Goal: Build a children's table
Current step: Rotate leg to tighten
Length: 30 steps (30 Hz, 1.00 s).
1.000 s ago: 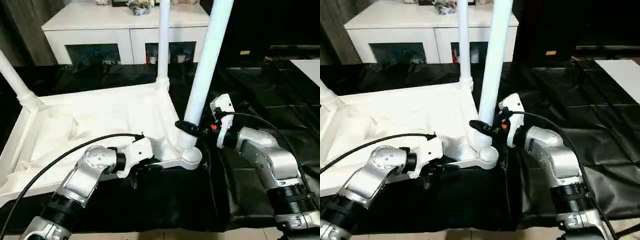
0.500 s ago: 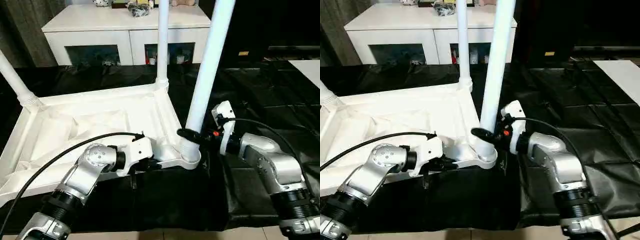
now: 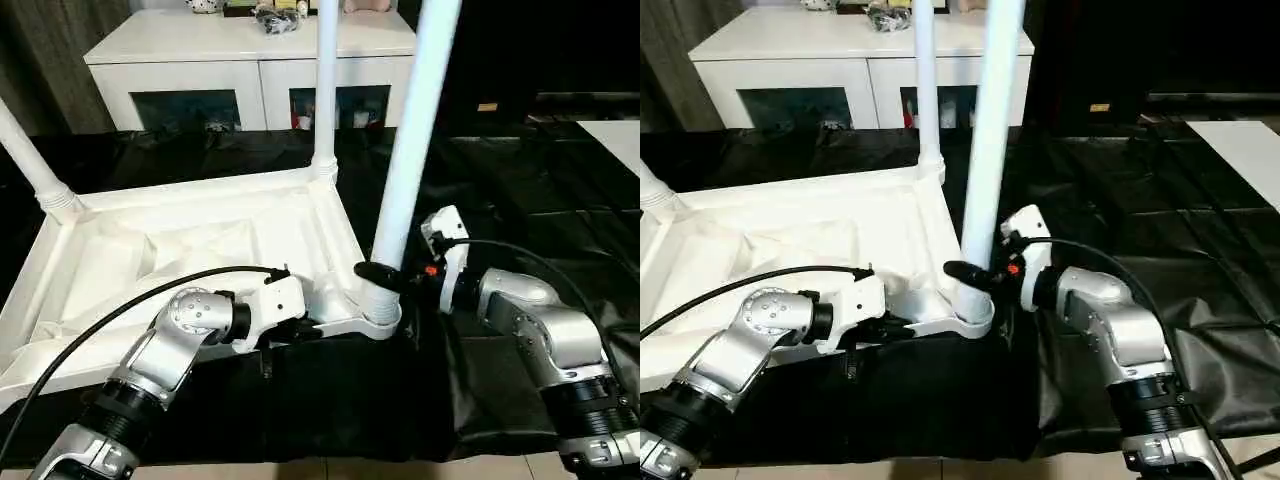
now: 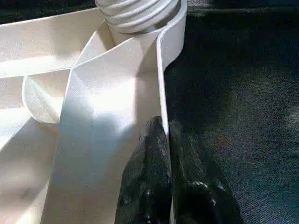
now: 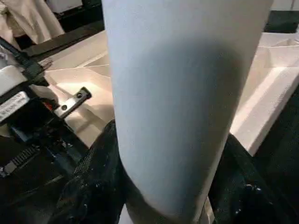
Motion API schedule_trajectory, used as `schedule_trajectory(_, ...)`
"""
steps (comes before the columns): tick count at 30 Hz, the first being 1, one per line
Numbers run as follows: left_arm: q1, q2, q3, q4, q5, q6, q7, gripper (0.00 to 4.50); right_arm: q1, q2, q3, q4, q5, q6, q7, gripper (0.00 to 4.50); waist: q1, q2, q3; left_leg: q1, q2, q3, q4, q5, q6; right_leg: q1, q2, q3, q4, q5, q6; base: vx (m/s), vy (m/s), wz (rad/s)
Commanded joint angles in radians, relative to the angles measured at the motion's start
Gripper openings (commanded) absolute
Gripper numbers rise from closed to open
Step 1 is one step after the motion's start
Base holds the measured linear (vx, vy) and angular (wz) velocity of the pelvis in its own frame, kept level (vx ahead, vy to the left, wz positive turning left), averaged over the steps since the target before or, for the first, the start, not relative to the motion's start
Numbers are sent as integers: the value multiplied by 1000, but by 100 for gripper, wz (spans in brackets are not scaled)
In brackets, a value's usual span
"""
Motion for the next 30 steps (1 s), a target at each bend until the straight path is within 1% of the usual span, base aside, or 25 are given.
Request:
schedule_trajectory(1, 23, 18, -51, 53, 52, 25, -12, 0, -5, 2, 19, 15, -11, -5, 4, 186, 2, -7, -46, 19, 84, -31, -81, -200, 35, 32, -68, 42, -74, -15, -264, 0, 0, 0)
schedule_trajectory(3, 21, 18, -49, 56, 52, 21, -5, 0, -9, 6, 22, 32, -18, -12, 0, 186, 2, -7, -46, 19, 84, -31, -81, -202, 33, 33, -69, 43, -75, -15, -264, 0, 0, 0)
schedule_trajectory(6, 15, 19, -48, 59, 46, 22, 2, 0, -7, 8, 17, 65, -26, -27, -10, 186, 2, -6, -44, 22, 85, -31, -83, -227, 23, 30, -69, 43, -78, -47, -264, 0, 0, 0)
schedule_trajectory(8, 14, 19, -45, 58, 45, 22, 7, 0, -2, 7, 15, 68, -28, -32, -11, 186, 1, -6, -42, 23, 85, -32, -86, -253, 11, 30, -69, 44, -81, -80, -258, 0, 0, 0)
schedule_trajectory(9, 13, 19, -43, 57, 44, 24, 7, 0, 0, 7, 14, 72, -29, -34, -12, 186, 0, -5, -43, 22, 85, -33, -87, -255, 7, 31, -69, 44, -81, -84, -253, 0, 0, 0)
schedule_trajectory(13, 7, 20, -33, 64, 39, 25, 9, 0, 10, 12, 2, 100, -36, -53, -19, 186, 0, -4, -43, 23, 85, -33, -88, -261, 2, 29, -69, 45, -82, -81, -250, 0, 0, 0)
schedule_trajectory(17, -6, 23, -29, 82, 35, 19, 15, 0, 21, 31, -21, 144, -21, -77, -26, 186, -1, -3, -41, 24, 85, -34, -90, -290, -7, 28, -70, 45, -85, -113, -249, 0, 0, 0)
schedule_trajectory(18, -8, 24, -27, 85, 34, 19, 17, 0, 25, 33, -22, 149, -18, -79, -26, 186, 0, 0, -40, 24, 85, -35, -92, -301, -12, 27, -70, 45, -86, -126, -246, 0, 0, 0)
schedule_trajectory(20, -9, 24, -25, 87, 32, 19, 18, 0, 35, 34, -21, 156, -18, -82, -24, 186, -1, -2, -40, 24, 85, -35, -93, -309, -15, 27, -70, 46, -87, -133, -243, 0, 0, 0)
schedule_trajectory(22, -11, 24, -21, 89, 30, 21, 21, 0, 44, 30, -18, 152, -18, -82, -18, 186, -2, -2, -37, 26, 85, -36, -95, -334, -22, 26, -70, 46, -90, -164, -235, 0, 0, 0)
schedule_trajectory(24, -14, 26, -19, 92, 29, 21, 21, 0, 46, 27, -20, 142, -9, -74, -11, 186, -3, 0, -31, 30, 86, -38, -100, -388, -35, 23, -72, 48, -99, -250, -220, 0, 0, 0)
schedule_trajectory(25, -16, 27, -18, 94, 28, 20, 22, 0, 47, 25, -23, 134, -2, -68, -4, 186, -4, -1, -30, 31, 86, -39, -101, -403, -39, 22, -73, 49, -101, -275, -214, 0, 0, 0)
schedule_trajectory(26, -20, 28, -15, 98, 27, 19, 24, 0, 45, 21, -25, 120, 7, -58, 8, 186, -4, -2, -30, 32, 85, -40, -101, -411, -42, 22, -74, 49, -103, -294, -208, 0, 0, 0)
schedule_trajectory(27, -28, 28, -11, 108, 28, 12, 34, 0, 44, 13, -26, 100, 19, -46, 26, 186, -4, -3, -31, 30, 86, -42, -102, -403, -41, 22, -74, 51, -105, -304, -199, 0, 0, 0)
schedule_trajectory(28, -31, 28, -10, 112, 29, 8, 40, 0, 44, 11, -26, 94, 22, -43, 31, 186, -4, -3, -31, 29, 86, -42, -102, -401, -41, 22, -74, 51, -105, -305, -196, 0, 0, 0)
schedule_trajectory(29, -41, 26, -7, 127, 32, -2, 48, 0, 38, 7, -27, 90, 24, -44, 37, 186, -4, -6, -32, 28, 87, -42, -102, -393, -39, 23, -74, 50, -104, -300, -194, 0, 0, 0)
schedule_trajectory(30, -53, 25, -7, 143, 37, -13, 55, 0, 29, 5, -31, 89, 26, -44, 38, 186, -3, -4, -31, 30, 86, -41, -101, -392, -37, 20, -73, 51, -105, -303, -193, 0, 0, 0)
